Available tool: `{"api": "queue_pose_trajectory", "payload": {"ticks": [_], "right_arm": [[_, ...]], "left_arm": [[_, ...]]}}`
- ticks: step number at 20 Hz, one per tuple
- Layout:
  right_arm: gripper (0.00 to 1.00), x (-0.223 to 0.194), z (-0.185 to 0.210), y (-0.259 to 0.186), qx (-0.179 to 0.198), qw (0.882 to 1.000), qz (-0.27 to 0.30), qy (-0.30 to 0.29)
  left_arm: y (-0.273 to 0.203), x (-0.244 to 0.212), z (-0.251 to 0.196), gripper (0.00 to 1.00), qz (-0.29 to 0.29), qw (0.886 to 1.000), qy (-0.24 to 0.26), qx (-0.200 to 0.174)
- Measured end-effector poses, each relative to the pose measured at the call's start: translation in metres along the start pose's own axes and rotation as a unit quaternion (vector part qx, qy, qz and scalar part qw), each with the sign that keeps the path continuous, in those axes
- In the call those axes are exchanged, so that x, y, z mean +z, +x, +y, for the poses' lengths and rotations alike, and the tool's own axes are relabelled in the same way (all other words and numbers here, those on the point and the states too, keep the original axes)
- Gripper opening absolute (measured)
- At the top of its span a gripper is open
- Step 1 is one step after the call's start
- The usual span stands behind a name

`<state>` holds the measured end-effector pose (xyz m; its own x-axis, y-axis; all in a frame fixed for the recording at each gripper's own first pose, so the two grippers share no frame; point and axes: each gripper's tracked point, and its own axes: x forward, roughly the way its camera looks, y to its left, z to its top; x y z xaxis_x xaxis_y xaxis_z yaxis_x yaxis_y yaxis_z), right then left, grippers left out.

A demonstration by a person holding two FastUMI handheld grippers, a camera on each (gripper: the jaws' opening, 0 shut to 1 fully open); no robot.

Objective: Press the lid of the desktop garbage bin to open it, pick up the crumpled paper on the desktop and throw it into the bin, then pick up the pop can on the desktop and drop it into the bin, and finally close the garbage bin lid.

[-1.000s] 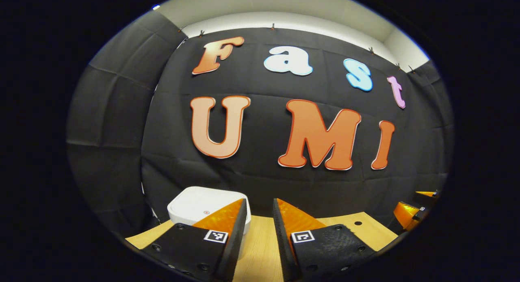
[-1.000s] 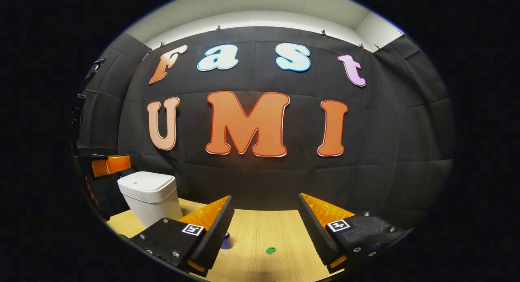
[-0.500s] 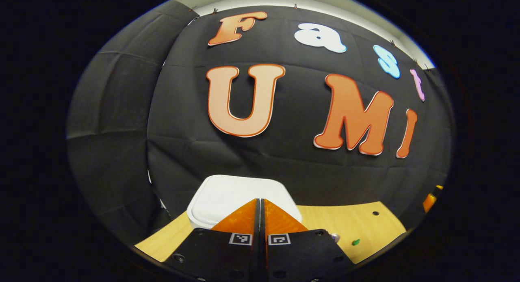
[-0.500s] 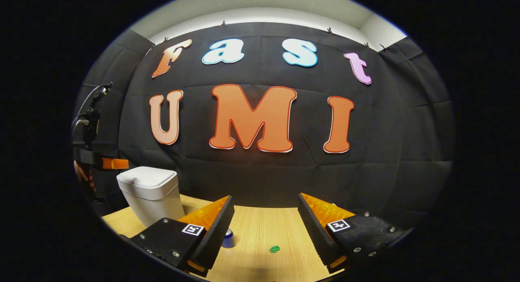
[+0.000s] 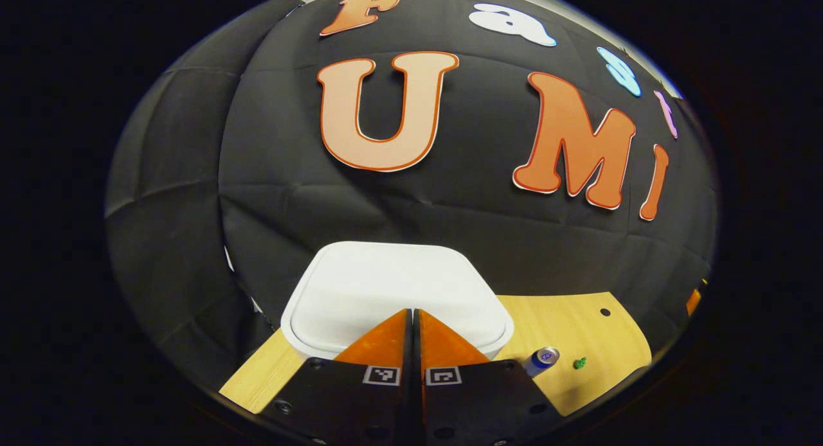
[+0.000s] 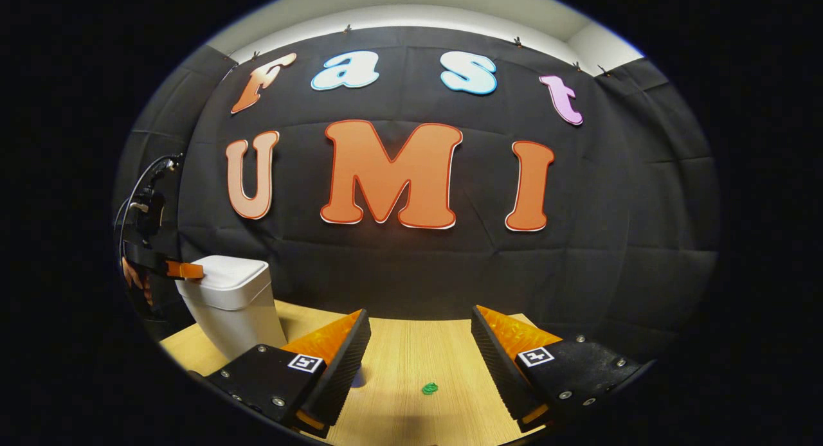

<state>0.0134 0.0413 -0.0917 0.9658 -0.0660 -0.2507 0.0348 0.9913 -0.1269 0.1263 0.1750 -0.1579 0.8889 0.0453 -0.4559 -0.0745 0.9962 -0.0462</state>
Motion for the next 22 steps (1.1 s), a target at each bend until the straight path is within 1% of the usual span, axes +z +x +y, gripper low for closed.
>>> {"api": "queue_pose_trajectory", "payload": {"ticks": [2,4,7,9,10,11,13,14,16,18,19,22], "right_arm": [[0.94,-0.002,0.003,0.001,0.006,1.0,0.003,0.002],[0.94,-0.003,0.004,0.0,0.012,1.0,0.005,0.007],[0.94,-0.008,-0.004,0.0,0.011,1.0,0.006,0.006],[0.94,-0.016,-0.012,0.003,0.004,1.0,0.014,0.008],[0.94,-0.021,-0.016,0.005,0.002,1.0,0.019,0.01],[0.94,-0.025,-0.019,0.006,-0.001,1.0,0.024,0.011],[0.94,-0.036,-0.026,0.01,-0.004,0.999,0.033,0.01],[0.94,-0.04,-0.026,0.012,-0.001,0.999,0.036,0.013],[0.94,-0.052,-0.024,0.019,0.009,0.999,0.043,0.017],[0.94,-0.08,-0.025,0.028,0.018,0.998,0.067,0.016],[0.94,-0.097,-0.023,0.034,0.023,0.997,0.078,0.016],[0.94,-0.158,-0.025,0.063,0.031,0.99,0.135,0.008]], "left_arm": [[-0.001,-0.003,0.001,0.0,0.005,1.0,0.028,0.01],[-0.005,0.005,-0.001,0.0,-0.01,0.999,0.05,0.017],[-0.026,0.036,0.006,0.01,-0.076,0.994,0.056,0.053],[-0.047,0.06,-0.001,0.01,-0.128,0.988,0.056,0.058],[-0.058,0.068,-0.006,0.05,-0.142,0.987,0.057,0.055],[-0.066,0.069,-0.01,0.17,-0.149,0.985,0.06,0.056],[-0.08,0.076,-0.016,0.19,-0.164,0.983,0.056,0.057],[-0.084,0.077,-0.023,0.25,-0.171,0.983,0.05,0.05],[-0.096,0.077,-0.037,0.53,-0.177,0.983,0.036,0.031],[-0.105,0.072,-0.053,0.82,-0.179,0.983,0.039,0.014],[-0.108,0.073,-0.057,0.87,-0.181,0.983,0.04,0.011],[-0.126,0.061,-0.072,0.91,-0.174,0.984,0.026,0.002]]}}
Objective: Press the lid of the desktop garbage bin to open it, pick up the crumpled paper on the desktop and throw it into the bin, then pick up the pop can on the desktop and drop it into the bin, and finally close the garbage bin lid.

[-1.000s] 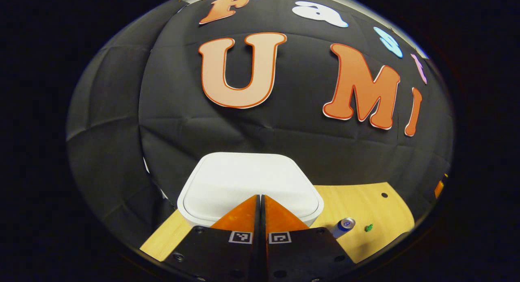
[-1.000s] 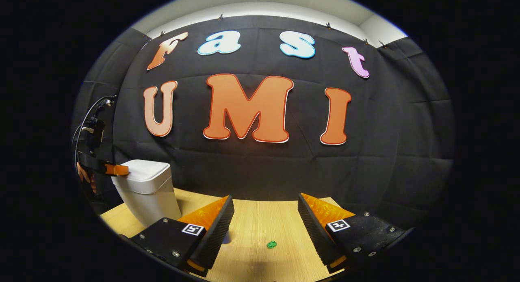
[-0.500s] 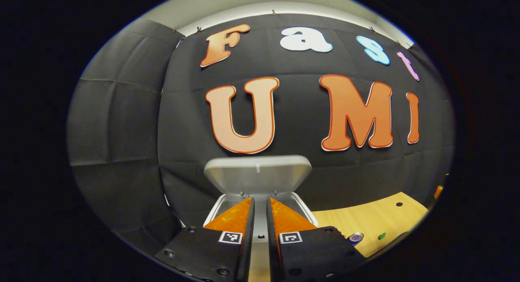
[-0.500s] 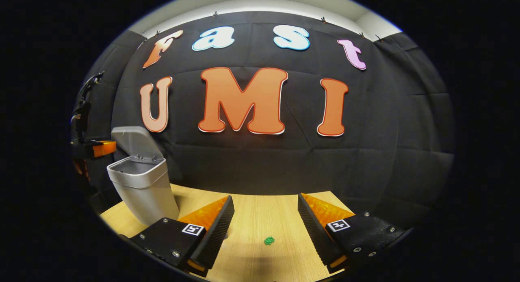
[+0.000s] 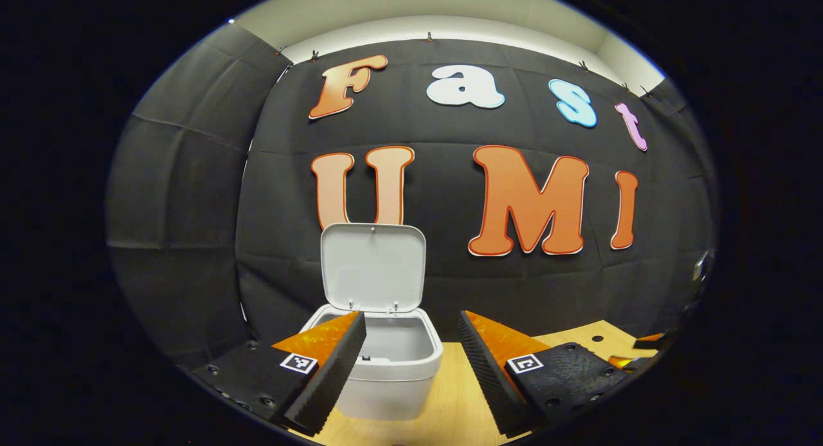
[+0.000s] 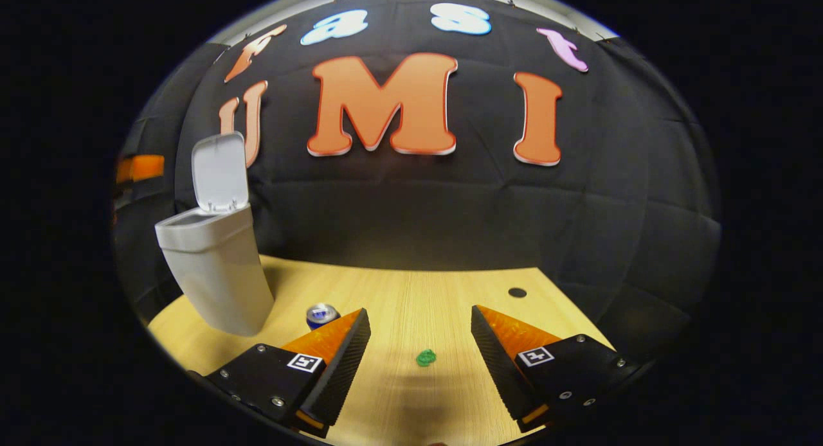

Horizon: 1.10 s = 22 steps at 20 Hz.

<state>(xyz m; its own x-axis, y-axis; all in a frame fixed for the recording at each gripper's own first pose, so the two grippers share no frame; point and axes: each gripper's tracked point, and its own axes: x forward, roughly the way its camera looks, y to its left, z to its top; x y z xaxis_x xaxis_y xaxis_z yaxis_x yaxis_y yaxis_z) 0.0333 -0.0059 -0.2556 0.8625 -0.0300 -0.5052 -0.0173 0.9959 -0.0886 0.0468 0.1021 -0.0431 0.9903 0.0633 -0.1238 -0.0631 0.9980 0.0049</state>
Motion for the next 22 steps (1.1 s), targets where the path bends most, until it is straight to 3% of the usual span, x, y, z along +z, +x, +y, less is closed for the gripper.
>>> {"api": "queue_pose_trajectory", "payload": {"ticks": [5,7,8,10,12,16,19,22], "right_arm": [[0.95,-0.089,-0.018,0.067,-0.017,0.992,0.118,-0.033],[1.0,-0.109,-0.013,0.088,-0.011,0.99,0.136,-0.031],[0.95,-0.115,-0.011,0.098,-0.006,0.99,0.139,-0.027],[0.95,-0.127,-0.011,0.111,-0.004,0.989,0.145,-0.034],[0.94,-0.147,-0.018,0.118,-0.021,0.984,0.172,-0.05],[0.65,-0.165,-0.004,0.128,0.006,0.983,0.18,-0.039],[0.33,-0.165,0.005,0.123,0.014,0.982,0.181,-0.043],[0.21,-0.165,0.009,0.115,0.045,0.98,0.188,-0.042]], "left_arm": [[-0.035,0.01,-0.011,0.92,-0.008,1.0,0.002,0.01],[-0.04,0.008,-0.014,0.93,0.001,1.0,0.004,0.018],[-0.043,0.003,-0.016,0.93,0.01,1.0,0.008,0.021],[-0.048,-0.004,-0.014,0.93,0.026,0.999,0.021,0.032],[-0.052,-0.007,-0.013,0.93,0.034,0.998,0.029,0.04],[-0.053,-0.014,-0.016,0.93,0.05,0.997,0.045,0.044],[-0.049,-0.017,-0.026,0.93,0.056,0.997,0.041,0.033],[-0.046,-0.023,-0.032,0.93,0.063,0.997,0.037,0.02]]}}
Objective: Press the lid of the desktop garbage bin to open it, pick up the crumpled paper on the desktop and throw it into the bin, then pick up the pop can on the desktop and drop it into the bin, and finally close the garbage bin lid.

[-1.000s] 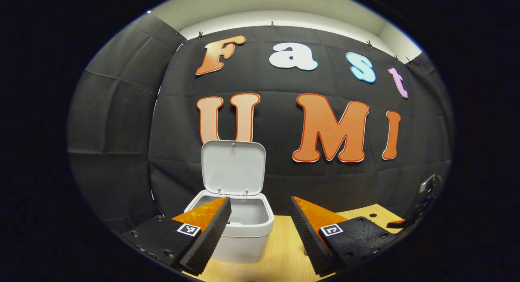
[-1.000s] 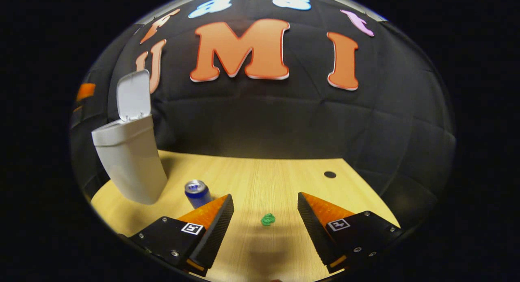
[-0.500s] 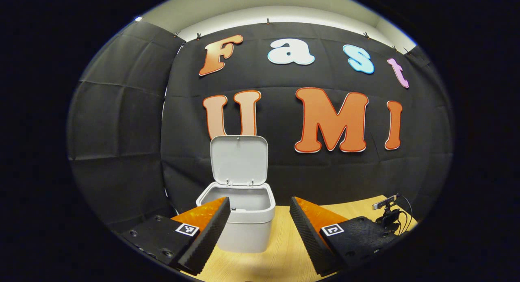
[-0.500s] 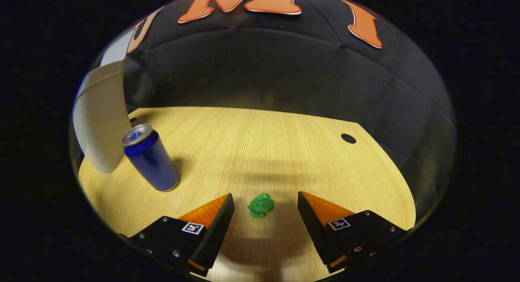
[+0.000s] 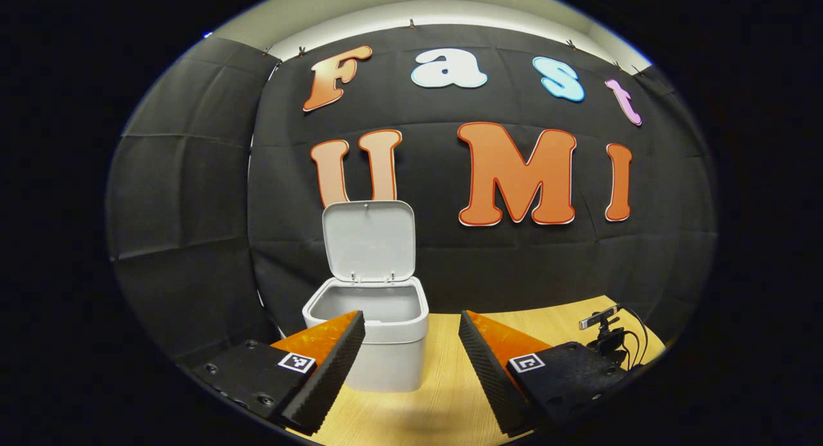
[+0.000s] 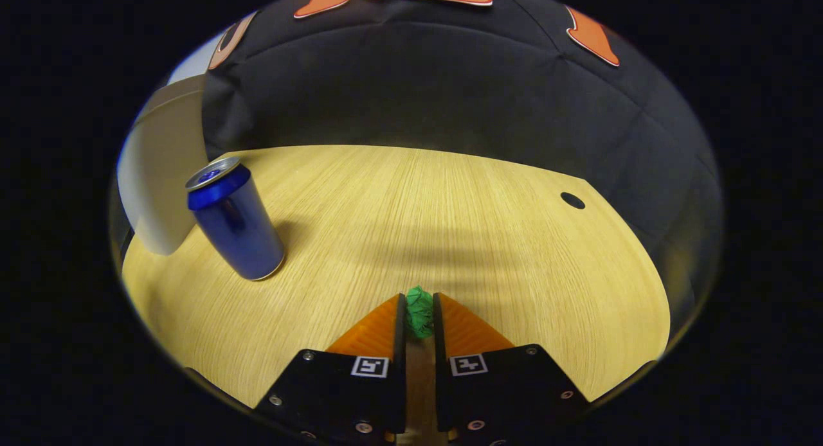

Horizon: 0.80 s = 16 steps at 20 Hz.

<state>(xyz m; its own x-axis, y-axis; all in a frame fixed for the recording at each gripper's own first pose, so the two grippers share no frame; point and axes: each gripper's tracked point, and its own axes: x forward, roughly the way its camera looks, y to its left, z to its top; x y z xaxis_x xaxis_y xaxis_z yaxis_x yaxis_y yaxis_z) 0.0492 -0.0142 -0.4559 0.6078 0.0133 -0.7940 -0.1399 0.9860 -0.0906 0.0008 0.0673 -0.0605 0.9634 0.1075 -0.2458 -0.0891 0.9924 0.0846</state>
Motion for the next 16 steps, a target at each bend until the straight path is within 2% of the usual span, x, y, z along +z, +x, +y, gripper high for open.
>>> {"api": "queue_pose_trajectory", "payload": {"ticks": [2,5,7,10,12,14,16], "right_arm": [[0.17,0.002,-0.001,-0.012,0.014,1.0,0.003,0.012],[0.1,0.031,-0.003,-0.035,0.019,0.999,-0.031,0.025],[0.09,0.059,0.003,-0.058,0.025,0.997,-0.063,0.024],[0.09,0.122,0.031,-0.101,0.041,0.991,-0.128,0.007],[0.08,0.173,0.07,-0.138,0.072,0.982,-0.177,-0.001],[0.08,0.232,0.13,-0.178,0.121,0.967,-0.223,-0.017],[0.08,0.273,0.192,-0.207,0.174,0.952,-0.248,-0.033]], "left_arm": [[0.0,0.0,-0.001,0.93,-0.001,1.0,-0.005,-0.007],[-0.003,0.004,0.006,0.93,-0.01,1.0,-0.008,-0.011],[-0.005,0.003,0.014,0.93,-0.014,1.0,-0.018,-0.012],[-0.009,0.002,0.033,0.93,-0.022,0.999,-0.038,-0.004],[-0.013,0.0,0.052,0.93,-0.029,0.998,-0.049,0.008],[-0.017,-0.004,0.079,0.93,-0.031,0.997,-0.067,0.026],[-0.024,-0.008,0.104,0.93,-0.033,0.995,-0.081,0.045]]}}
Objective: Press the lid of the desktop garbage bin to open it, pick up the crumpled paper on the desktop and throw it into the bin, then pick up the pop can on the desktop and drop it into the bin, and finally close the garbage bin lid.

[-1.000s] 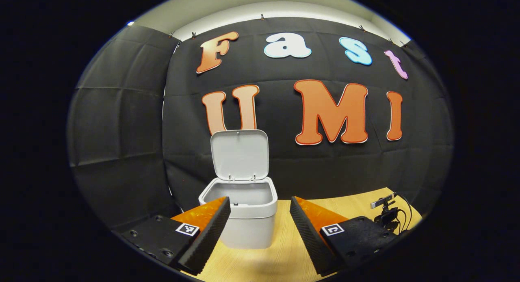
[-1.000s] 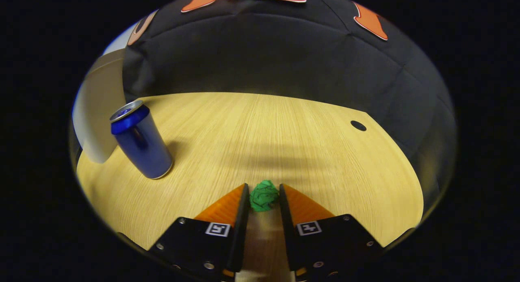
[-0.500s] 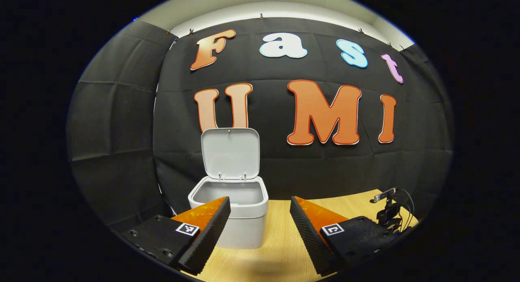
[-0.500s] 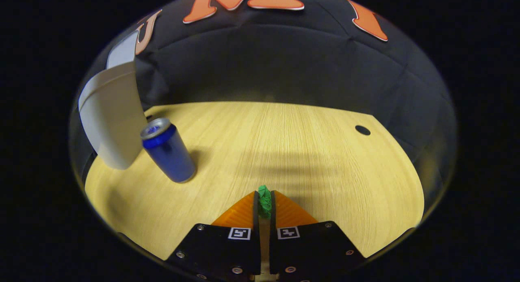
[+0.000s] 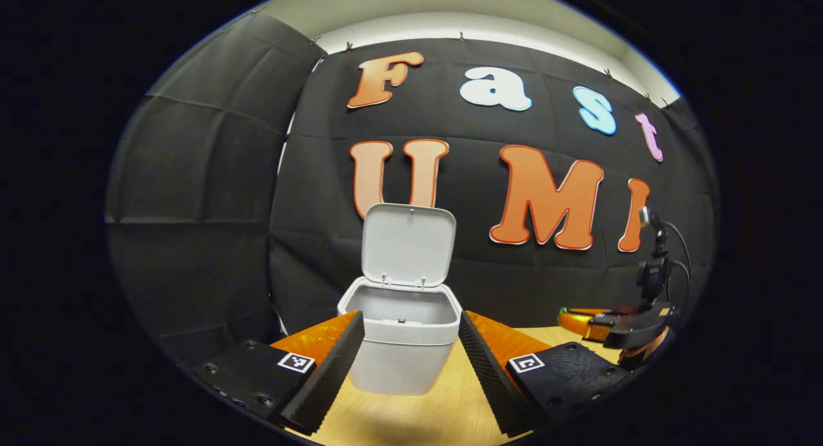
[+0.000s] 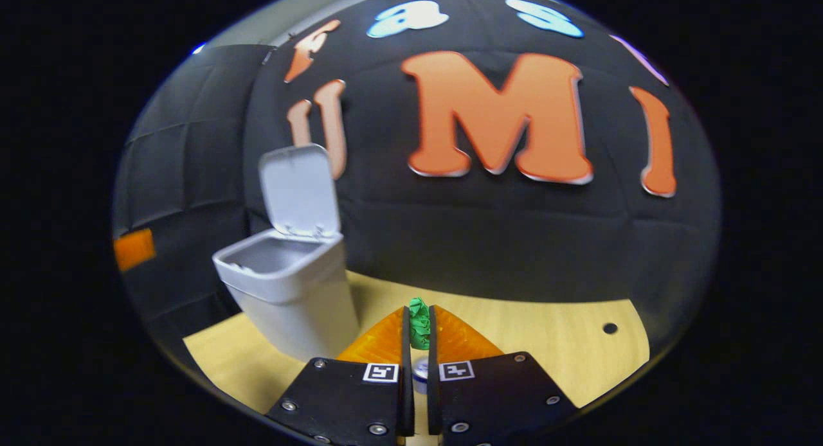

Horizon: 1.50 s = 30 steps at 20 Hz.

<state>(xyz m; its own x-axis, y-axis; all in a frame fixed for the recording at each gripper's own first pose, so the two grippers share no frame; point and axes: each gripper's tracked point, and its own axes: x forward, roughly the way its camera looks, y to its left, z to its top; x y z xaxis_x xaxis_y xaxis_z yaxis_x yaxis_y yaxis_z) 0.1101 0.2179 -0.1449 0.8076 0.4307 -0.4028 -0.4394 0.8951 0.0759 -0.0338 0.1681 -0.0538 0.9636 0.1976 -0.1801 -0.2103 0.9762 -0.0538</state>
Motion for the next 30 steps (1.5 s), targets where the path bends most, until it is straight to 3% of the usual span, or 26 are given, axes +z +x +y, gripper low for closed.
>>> {"api": "queue_pose_trajectory", "payload": {"ticks": [2,4,7,9,11,12,14,15,17,22,25,28,30], "right_arm": [[0.08,0.035,0.056,0.025,0.054,0.998,-0.023,-0.014],[0.08,0.037,0.114,0.068,0.103,0.994,-0.015,-0.034],[0.08,0.031,0.135,0.117,0.106,0.993,0.032,-0.029],[0.08,0.024,0.13,0.131,0.084,0.995,0.033,-0.034],[0.13,0.023,0.137,0.136,0.088,0.995,0.028,-0.021],[0.1,0.019,0.141,0.138,0.094,0.995,0.031,-0.02],[0.58,0.015,0.138,0.142,0.091,0.995,0.027,-0.031],[0.82,0.016,0.133,0.14,0.085,0.995,0.023,-0.037],[0.95,0.022,0.125,0.129,0.08,0.996,0.006,-0.041],[0.94,0.018,0.05,0.072,0.015,1.0,-0.022,0.013],[0.94,0.014,-0.008,0.031,-0.036,0.999,-0.035,0.002],[0.94,-0.005,-0.062,-0.013,-0.089,0.995,-0.039,-0.007],[0.94,-0.023,-0.09,-0.041,-0.118,0.993,-0.027,-0.003]], "left_arm": [[-0.007,0.001,0.026,0.94,-0.003,1.0,-0.006,0.022],[-0.017,0.002,0.061,0.94,-0.009,0.998,-0.011,0.053],[-0.03,0.001,0.101,0.94,-0.011,0.996,-0.017,0.091],[-0.037,-0.002,0.121,0.95,-0.011,0.994,-0.014,0.11],[-0.039,-0.006,0.13,0.95,-0.009,0.993,-0.013,0.119],[-0.037,-0.01,0.132,0.94,-0.004,0.993,-0.015,0.12],[-0.03,-0.014,0.127,0.94,0.001,0.993,-0.018,0.115],[-0.025,-0.013,0.121,0.94,0.002,0.994,-0.017,0.109],[-0.019,-0.014,0.105,0.95,0.002,0.996,-0.013,0.09],[0.002,-0.013,0.056,0.94,0.0,0.999,-0.005,0.051],[0.017,-0.022,0.01,0.95,0.01,1.0,0.007,0.006],[0.029,-0.034,-0.056,0.95,0.009,0.997,-0.027,-0.073],[0.032,-0.045,-0.111,0.95,0.026,0.986,-0.074,-0.144]]}}
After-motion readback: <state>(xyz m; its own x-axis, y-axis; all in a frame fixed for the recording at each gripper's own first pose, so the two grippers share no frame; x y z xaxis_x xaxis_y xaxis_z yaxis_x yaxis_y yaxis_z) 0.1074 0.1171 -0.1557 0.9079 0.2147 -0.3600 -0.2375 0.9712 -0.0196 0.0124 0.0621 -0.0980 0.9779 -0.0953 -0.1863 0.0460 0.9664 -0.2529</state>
